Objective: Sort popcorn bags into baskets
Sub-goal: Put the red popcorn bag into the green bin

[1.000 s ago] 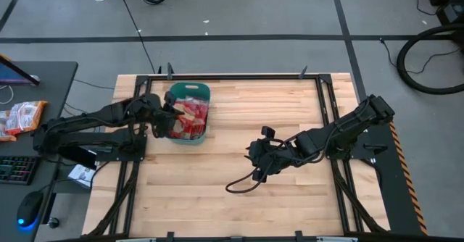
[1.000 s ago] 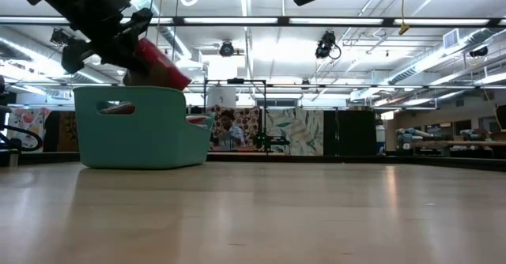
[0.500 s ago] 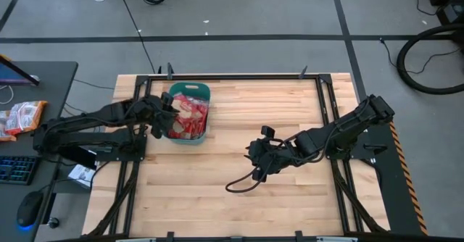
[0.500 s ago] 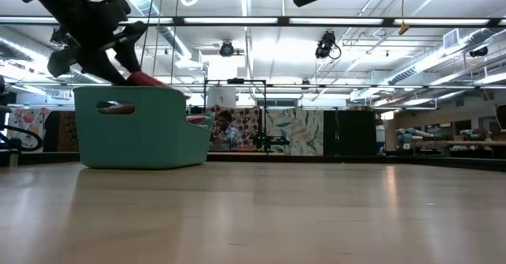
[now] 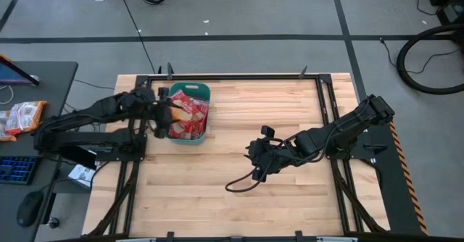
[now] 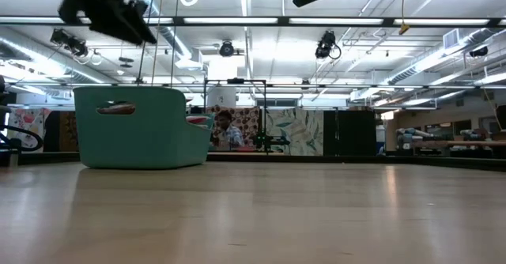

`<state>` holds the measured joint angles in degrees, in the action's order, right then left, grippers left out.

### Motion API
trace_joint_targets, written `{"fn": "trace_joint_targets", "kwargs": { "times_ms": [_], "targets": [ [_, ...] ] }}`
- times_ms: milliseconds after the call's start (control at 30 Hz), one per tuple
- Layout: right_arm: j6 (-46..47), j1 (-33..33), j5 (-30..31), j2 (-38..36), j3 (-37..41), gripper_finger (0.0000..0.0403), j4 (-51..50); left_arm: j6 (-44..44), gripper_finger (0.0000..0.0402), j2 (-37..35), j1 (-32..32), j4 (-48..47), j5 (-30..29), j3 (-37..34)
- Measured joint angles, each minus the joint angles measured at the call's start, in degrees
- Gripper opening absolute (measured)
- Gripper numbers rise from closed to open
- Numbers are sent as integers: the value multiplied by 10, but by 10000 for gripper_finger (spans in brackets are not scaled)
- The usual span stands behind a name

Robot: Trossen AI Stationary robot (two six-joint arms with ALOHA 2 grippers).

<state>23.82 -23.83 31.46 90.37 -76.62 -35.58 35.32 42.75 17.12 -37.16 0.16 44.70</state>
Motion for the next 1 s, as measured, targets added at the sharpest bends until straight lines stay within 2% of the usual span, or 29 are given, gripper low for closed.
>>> {"fn": "trace_joint_targets", "kwargs": {
  "times_ms": [67,133,200,333,433,600,733,833,1000],
  "targets": [
    [0,0,2,0,0,125,6,-27,211,18,1,0,-56,-10],
    [-5,0,3,0,0,125,18,-55,206,49,6,-5,-135,-14],
    [-15,0,2,0,0,125,30,-85,202,79,17,-7,-172,-14],
    [-29,0,2,0,0,125,39,-131,196,136,38,-20,-159,-14],
    [-33,2,3,0,0,125,39,-127,191,173,59,-24,-132,-14],
    [-35,4,2,0,0,125,38,-44,180,203,68,13,-30,-13],
    [-35,4,0,0,0,125,38,80,173,203,68,1,30,-13],
    [-34,3,0,0,0,125,38,151,172,203,68,-37,23,-13],
    [-36,2,-1,2,0,125,37,205,171,196,65,-64,7,-12]
  ]
}}
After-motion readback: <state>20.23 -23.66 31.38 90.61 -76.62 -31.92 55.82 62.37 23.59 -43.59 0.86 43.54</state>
